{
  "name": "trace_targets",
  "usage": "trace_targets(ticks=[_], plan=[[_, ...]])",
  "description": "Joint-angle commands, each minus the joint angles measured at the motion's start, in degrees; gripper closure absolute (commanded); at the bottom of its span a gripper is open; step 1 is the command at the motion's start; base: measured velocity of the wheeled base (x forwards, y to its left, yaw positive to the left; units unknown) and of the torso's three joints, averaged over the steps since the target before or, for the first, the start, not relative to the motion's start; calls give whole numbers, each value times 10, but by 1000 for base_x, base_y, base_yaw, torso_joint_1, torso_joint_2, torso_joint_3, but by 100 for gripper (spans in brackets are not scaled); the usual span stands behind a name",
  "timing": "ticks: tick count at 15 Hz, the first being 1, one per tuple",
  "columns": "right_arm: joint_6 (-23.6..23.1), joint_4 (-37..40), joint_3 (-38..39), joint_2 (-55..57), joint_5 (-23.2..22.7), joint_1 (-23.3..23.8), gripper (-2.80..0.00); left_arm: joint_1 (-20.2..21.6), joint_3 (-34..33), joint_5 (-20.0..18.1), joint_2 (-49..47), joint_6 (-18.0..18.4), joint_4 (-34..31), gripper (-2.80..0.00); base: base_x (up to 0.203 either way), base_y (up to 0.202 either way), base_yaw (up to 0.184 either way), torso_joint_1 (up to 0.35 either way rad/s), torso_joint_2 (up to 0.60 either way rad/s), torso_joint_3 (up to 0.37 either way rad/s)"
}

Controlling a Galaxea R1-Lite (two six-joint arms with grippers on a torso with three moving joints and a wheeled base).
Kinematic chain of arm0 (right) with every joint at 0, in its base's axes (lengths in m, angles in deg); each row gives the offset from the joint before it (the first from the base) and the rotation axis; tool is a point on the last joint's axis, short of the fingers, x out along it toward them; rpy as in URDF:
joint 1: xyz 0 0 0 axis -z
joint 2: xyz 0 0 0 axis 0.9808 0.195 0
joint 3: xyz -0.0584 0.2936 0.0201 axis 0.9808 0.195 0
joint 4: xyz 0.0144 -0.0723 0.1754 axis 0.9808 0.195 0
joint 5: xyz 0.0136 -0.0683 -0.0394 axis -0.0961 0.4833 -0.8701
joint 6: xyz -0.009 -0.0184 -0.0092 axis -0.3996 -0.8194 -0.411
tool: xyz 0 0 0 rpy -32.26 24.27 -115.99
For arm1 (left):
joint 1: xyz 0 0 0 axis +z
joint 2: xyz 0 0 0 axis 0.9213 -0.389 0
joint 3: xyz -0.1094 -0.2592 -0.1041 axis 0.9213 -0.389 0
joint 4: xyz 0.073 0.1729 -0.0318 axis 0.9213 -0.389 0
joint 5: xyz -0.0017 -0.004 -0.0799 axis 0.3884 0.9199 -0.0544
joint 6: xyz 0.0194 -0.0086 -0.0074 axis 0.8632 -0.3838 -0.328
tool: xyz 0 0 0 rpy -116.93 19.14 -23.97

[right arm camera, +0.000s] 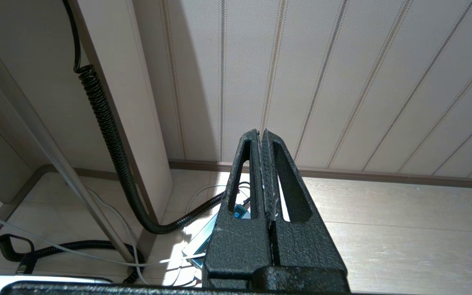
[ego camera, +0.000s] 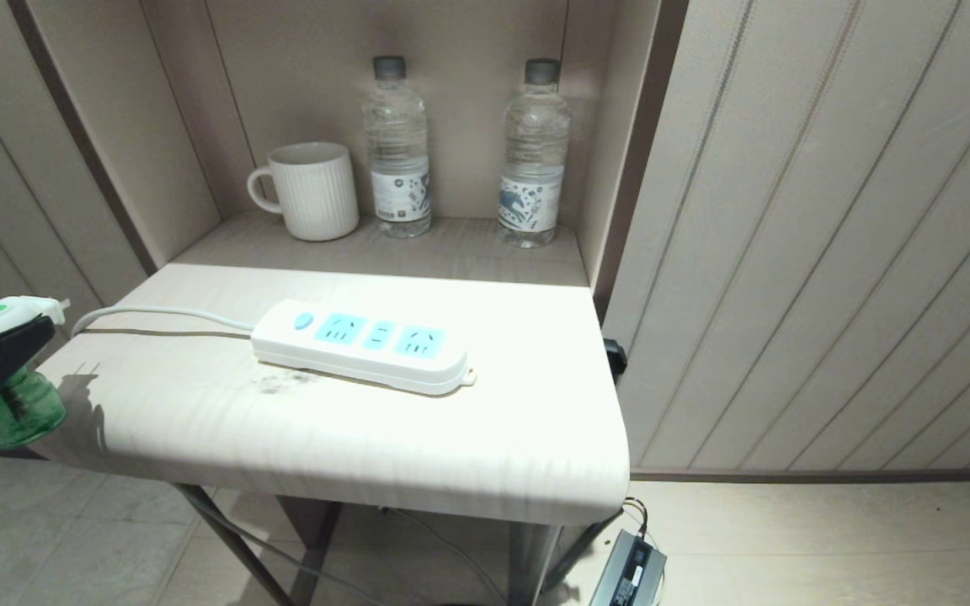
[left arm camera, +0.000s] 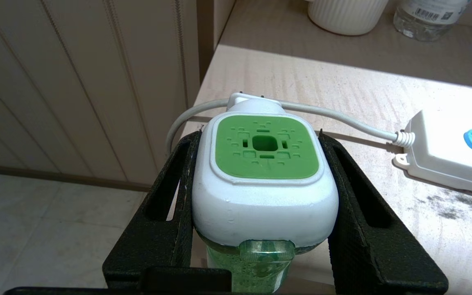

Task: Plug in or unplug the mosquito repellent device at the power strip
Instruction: Place the mosquito repellent liquid on the table

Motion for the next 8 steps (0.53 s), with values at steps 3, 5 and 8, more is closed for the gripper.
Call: trace_targets(ticks=[3, 5, 8], plan=[[0, 0, 0, 1, 0, 0, 0, 0, 0, 1, 0, 0, 1, 0, 0, 0, 0, 0, 0, 0], [0, 0, 0, 1, 0, 0, 0, 0, 0, 1, 0, 0, 1, 0, 0, 0, 0, 0, 0, 0], [-3, 0, 0, 0, -2, 1, 0, -8, 5, 14, -8, -14, 11, 0, 0, 0, 0, 0, 0, 0]])
